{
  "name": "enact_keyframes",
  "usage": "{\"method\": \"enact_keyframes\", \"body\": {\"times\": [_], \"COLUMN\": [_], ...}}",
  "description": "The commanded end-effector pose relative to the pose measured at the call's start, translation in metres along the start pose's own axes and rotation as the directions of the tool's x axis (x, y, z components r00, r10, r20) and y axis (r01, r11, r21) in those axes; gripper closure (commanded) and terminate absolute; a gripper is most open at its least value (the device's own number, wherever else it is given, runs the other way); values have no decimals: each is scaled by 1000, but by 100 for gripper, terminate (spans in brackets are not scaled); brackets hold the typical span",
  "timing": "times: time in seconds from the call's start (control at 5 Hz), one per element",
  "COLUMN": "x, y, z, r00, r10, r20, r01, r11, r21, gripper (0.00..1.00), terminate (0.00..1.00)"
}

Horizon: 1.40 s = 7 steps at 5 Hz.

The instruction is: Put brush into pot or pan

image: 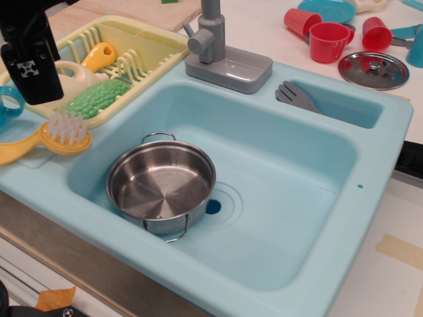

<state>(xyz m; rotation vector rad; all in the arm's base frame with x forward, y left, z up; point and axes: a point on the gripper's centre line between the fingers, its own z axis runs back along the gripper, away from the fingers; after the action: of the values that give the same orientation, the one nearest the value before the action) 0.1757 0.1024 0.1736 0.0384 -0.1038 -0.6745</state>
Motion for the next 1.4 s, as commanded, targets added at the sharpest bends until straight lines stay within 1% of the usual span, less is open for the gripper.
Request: {"method": "enact_keyframes", "body": {"times": [0.0,0.2,0.4,0.6,0.8,1.0,1.2], "x": [0,2,-1,-6,-13,-16,-14], "y": [0,0,-7,-10,-19,-19,-13], "z": [0,-4,-7,-9,-18,-25,-33], "r00": [1000,1000,1000,1000,999,998,997], "r10": [0,-20,-15,-13,-31,-51,-59], "r20": [0,-2,11,24,34,47,47], "r01": [0,20,15,13,32,52,59], "r11": [1000,1000,1000,1000,999,999,998], "r21": [0,1,-2,-7,-25,-15,-9], "gripper": [0,0,0,0,0,0,0], "terminate": [0,0,0,0,0,0,0]}}
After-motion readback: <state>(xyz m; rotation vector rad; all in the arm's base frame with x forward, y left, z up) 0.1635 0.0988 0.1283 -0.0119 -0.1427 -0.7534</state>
